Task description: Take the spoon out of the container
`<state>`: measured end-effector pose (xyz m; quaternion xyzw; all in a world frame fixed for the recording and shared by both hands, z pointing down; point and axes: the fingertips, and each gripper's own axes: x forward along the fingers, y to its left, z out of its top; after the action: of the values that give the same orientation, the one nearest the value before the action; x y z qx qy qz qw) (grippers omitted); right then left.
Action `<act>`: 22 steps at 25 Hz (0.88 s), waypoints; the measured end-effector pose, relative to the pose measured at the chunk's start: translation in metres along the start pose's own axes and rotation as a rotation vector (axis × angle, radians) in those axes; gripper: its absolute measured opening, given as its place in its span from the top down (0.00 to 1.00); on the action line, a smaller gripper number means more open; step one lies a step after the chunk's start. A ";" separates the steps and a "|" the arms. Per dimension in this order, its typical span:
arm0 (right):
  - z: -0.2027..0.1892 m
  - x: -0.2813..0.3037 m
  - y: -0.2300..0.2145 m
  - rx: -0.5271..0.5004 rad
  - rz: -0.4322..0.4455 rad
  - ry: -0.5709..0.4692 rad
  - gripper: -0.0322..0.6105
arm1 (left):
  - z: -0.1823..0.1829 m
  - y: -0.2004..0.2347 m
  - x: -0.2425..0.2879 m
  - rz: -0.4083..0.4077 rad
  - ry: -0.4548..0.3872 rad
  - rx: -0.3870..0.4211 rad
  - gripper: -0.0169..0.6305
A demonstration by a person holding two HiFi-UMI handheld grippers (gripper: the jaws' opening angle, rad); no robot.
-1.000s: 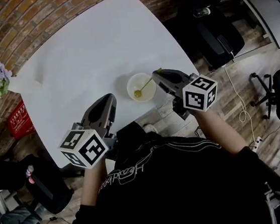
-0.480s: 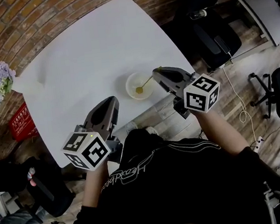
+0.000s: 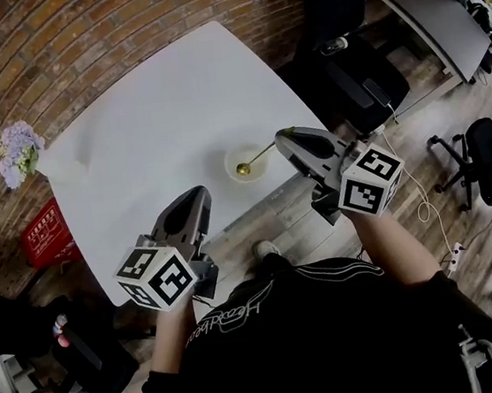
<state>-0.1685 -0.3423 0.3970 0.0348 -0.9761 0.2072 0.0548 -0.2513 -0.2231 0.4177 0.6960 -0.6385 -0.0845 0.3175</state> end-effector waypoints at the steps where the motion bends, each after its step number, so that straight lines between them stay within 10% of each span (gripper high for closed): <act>1: 0.004 -0.004 0.009 -0.008 0.003 -0.006 0.95 | 0.002 -0.004 -0.005 -0.007 -0.006 0.004 0.97; 22: 0.012 -0.063 0.121 -0.071 0.018 -0.045 0.95 | 0.024 -0.085 -0.079 -0.103 -0.039 0.173 0.97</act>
<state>-0.1179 -0.2337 0.3297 0.0286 -0.9841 0.1723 0.0319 -0.2063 -0.1581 0.3291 0.7511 -0.6127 -0.0588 0.2387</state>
